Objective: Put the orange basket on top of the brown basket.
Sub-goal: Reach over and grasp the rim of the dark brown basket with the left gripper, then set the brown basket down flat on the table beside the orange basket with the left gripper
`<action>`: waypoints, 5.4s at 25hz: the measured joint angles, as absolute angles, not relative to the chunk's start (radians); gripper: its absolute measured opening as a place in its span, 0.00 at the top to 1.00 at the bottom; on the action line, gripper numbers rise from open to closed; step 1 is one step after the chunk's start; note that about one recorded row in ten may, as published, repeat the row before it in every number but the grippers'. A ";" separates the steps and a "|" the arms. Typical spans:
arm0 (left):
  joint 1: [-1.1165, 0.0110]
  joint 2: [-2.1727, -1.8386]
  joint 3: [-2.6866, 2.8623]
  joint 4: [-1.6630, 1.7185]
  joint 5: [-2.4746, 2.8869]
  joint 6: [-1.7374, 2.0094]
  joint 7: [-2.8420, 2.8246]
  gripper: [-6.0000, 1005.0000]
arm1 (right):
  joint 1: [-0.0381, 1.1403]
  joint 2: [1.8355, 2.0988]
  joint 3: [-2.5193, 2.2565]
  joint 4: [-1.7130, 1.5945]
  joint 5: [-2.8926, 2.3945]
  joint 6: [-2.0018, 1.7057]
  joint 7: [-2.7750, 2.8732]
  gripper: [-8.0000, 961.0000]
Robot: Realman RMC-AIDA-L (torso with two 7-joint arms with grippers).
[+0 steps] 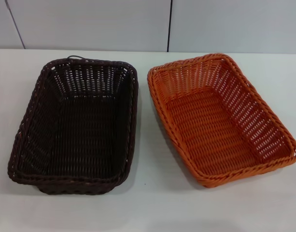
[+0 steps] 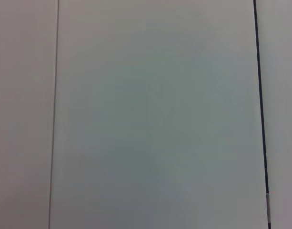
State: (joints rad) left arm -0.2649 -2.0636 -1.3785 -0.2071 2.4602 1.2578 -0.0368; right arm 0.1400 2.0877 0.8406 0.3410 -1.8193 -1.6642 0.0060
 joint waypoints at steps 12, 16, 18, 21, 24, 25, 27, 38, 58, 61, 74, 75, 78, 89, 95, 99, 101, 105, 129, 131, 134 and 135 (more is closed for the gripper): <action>-0.281 -2.053 -1.349 -0.222 2.482 1.223 -0.047 0.24 | 0.148 2.088 0.809 0.345 -1.819 -1.663 0.007 0.19; -0.281 -2.014 -1.335 -0.334 2.506 1.104 -0.043 0.24 | 0.163 2.086 0.803 0.341 -1.820 -1.662 0.008 0.19; -0.264 -1.979 -1.336 -0.430 2.533 1.014 -0.051 0.24 | 0.168 2.086 0.802 0.339 -1.820 -1.657 0.008 0.19; -0.214 -1.927 -1.340 -0.618 2.582 0.846 -0.068 0.25 | 0.168 2.087 0.794 0.339 -1.821 -1.652 0.008 0.19; -0.149 -1.885 -1.355 -0.843 2.634 0.629 -0.085 0.25 | 0.166 2.087 0.788 0.339 -1.821 -1.651 0.008 0.19; -0.102 -1.862 -1.385 -1.032 2.676 0.426 -0.091 0.26 | 0.164 2.087 0.788 0.339 -1.821 -1.650 0.008 0.19; -0.069 -1.856 -1.428 -1.217 2.714 0.181 -0.086 0.26 | 0.162 2.087 0.785 0.338 -1.821 -1.649 0.008 0.19; -0.168 -2.062 -1.707 -1.756 2.755 -0.968 0.275 0.29 | 0.178 2.084 0.771 0.323 -1.823 -1.598 0.008 0.19; -0.340 -2.064 -1.673 -1.570 2.888 -1.154 0.201 0.35 | 0.182 2.082 0.749 0.296 -1.818 -1.596 0.003 0.19; -0.352 -2.063 -1.675 -1.538 2.889 -1.150 0.200 0.35 | 0.184 2.082 0.749 0.293 -1.818 -1.596 0.004 0.19; -0.403 -2.062 -1.670 -1.448 2.887 -1.145 0.216 0.39 | 0.184 2.080 0.749 0.291 -1.821 -1.597 0.001 0.19; -0.401 -2.060 -1.670 -1.457 2.884 -1.152 0.230 0.39 | 0.183 2.081 0.749 0.291 -1.822 -1.600 0.001 0.19; -0.398 -2.060 -1.668 -1.468 2.882 -1.157 0.256 0.40 | 0.181 2.082 0.748 0.291 -1.823 -1.605 -0.001 0.19; -0.391 -2.060 -1.665 -1.495 2.878 -1.189 0.361 0.60 | 0.176 2.082 0.749 0.291 -1.825 -1.610 0.000 0.19; -0.389 -2.058 -1.690 -1.587 2.875 -1.252 0.543 0.69 | 0.174 2.082 0.749 0.291 -1.825 -1.620 0.001 0.19; -0.404 -2.059 -1.739 -1.632 2.836 -1.327 0.703 0.72 | 0.168 2.082 0.749 0.291 -1.821 -1.632 0.003 0.19; -0.412 -2.058 -1.773 -1.646 2.796 -1.362 0.799 0.72 | 0.167 2.082 0.749 0.291 -1.820 -1.633 0.004 0.19; -0.437 -2.058 -1.830 -1.654 2.736 -1.414 0.986 0.72 | 0.161 2.082 0.749 0.291 -1.819 -1.636 0.006 0.19; -0.767 -2.064 -1.837 -1.171 2.568 -1.178 1.320 0.81 | 0.160 2.083 0.749 0.291 -1.818 -1.649 0.008 0.19; -0.785 -2.065 -1.827 -1.143 2.550 -1.151 1.321 0.81 | 0.160 2.083 0.749 0.291 -1.818 -1.649 0.008 0.19; -0.796 -2.065 -1.801 -1.118 2.527 -1.108 1.321 0.80 | 0.160 2.082 0.749 0.291 -1.818 -1.648 0.008 0.19; -0.797 -2.065 -1.789 -1.112 2.519 -1.089 1.321 0.80 | 0.160 2.082 0.749 0.291 -1.819 -1.647 0.008 0.19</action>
